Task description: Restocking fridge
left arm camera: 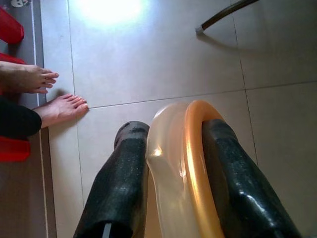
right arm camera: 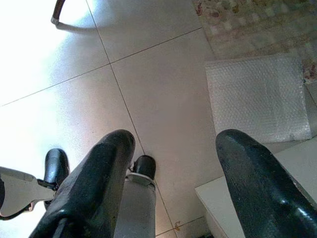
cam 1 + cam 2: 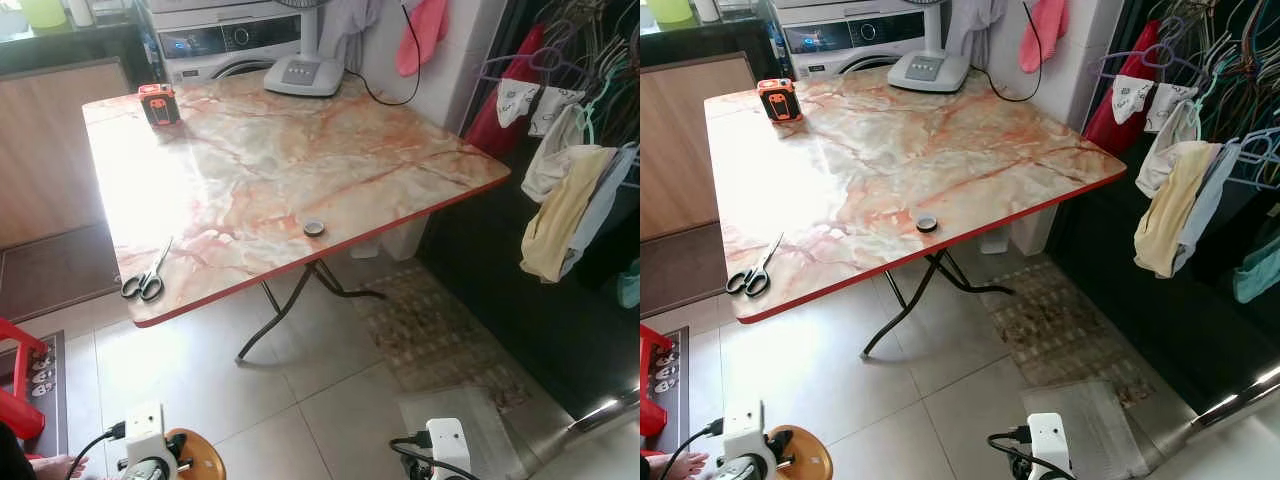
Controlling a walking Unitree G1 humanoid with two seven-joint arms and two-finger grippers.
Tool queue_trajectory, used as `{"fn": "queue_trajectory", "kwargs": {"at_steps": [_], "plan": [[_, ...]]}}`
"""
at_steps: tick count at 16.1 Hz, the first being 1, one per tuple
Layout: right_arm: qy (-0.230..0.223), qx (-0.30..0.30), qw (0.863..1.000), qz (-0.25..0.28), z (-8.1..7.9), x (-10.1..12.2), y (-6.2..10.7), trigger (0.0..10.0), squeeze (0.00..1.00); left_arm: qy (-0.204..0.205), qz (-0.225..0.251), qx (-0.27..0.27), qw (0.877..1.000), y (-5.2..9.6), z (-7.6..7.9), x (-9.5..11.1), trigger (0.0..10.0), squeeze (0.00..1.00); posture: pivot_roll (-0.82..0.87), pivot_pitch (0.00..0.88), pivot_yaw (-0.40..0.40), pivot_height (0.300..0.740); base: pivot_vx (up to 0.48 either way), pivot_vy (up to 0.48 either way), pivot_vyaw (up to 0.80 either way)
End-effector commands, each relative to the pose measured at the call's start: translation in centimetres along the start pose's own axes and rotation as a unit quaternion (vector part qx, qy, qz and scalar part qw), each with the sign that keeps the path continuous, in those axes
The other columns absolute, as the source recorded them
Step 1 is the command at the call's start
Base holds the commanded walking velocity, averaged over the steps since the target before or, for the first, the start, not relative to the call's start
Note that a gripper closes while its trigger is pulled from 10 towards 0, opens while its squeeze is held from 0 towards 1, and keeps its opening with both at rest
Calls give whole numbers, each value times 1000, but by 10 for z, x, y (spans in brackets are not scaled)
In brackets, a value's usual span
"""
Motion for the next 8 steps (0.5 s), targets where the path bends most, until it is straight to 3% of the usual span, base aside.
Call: {"fn": "queue_trajectory", "kwargs": {"at_steps": [1,3,8], "plan": [[-1,-1,1000,-5,0,-2,0,10000,0,8,3,8,1000,-1,-2,2,10000,0,-66,41,-30,740,0,0,0],[-1,-1,1000,-5,0,-2,0,10000,0,4,2,8,1000,-1,-1,1,10000,0,-68,42,-29,740,0,0,0],[3,-3,1000,-11,0,-3,0,10000,0,5,3,8,1000,0,1,-2,10000,0,-69,40,-28,740,0,337,0]]}}
Point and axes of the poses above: a point about 5 cm out from each wrist's last joint towards the gripper, its own y axis pointing back from the gripper into the wrist, its own x axis along the axis of the wrist's last joint, z = x × y, the point moved 1 cm from there along -y, pointing out of the wrist towards the gripper, and after that the axes turned 8 degrees about y, right-handed, at the moved point
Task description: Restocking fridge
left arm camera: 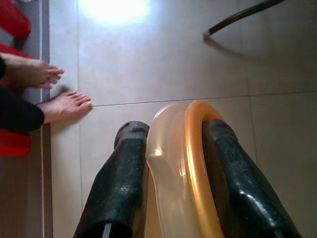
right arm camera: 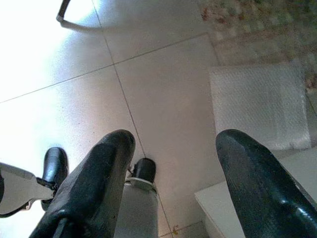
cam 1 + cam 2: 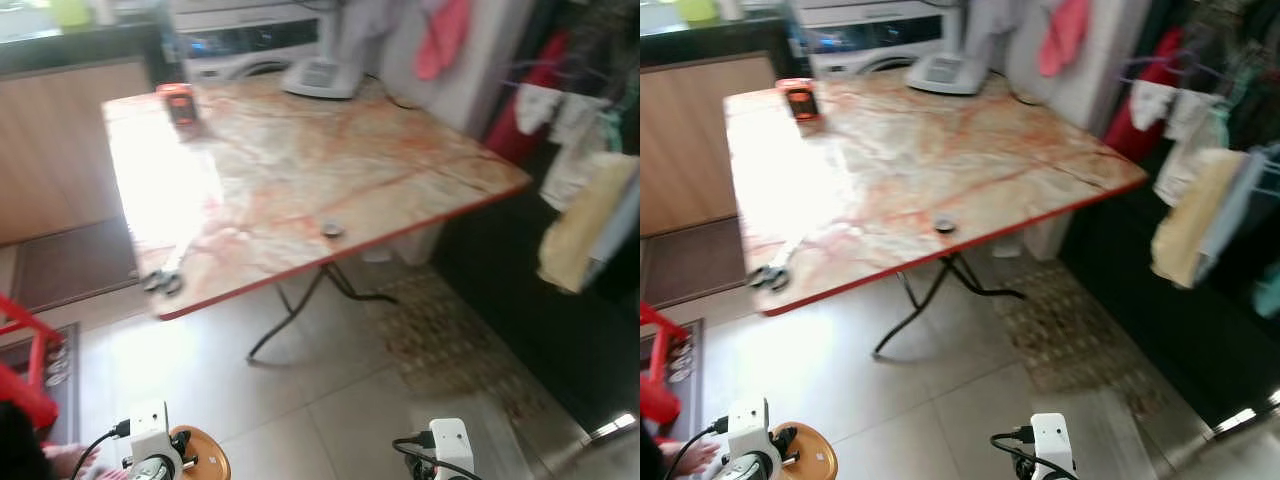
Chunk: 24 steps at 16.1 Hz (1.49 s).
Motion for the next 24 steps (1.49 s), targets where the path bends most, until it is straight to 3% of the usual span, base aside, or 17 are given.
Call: {"fn": "queue_trajectory", "kwargs": {"at_steps": [1,15,21,24], "plan": [[0,5,1000,-7,-3,-2,0,10000,0,1,0,11,1000,1,-6,-1,10000,0,-71,40,-27,740,0,307,0],[-1,5,1000,-7,-3,-3,0,10000,0,-6,-5,-1,1000,1,0,-6,10000,0,-75,22,-30,740,0,234,0],[-3,4,1000,-9,-3,-3,0,10000,0,-10,-10,-3,1000,1,-1,-8,10000,0,-76,28,-30,740,0,61,0],[0,4,1000,-17,-3,-4,0,10000,0,-14,-13,-5,1000,2,1,-10,10000,0,-75,30,-30,740,0,0,-733]]}}
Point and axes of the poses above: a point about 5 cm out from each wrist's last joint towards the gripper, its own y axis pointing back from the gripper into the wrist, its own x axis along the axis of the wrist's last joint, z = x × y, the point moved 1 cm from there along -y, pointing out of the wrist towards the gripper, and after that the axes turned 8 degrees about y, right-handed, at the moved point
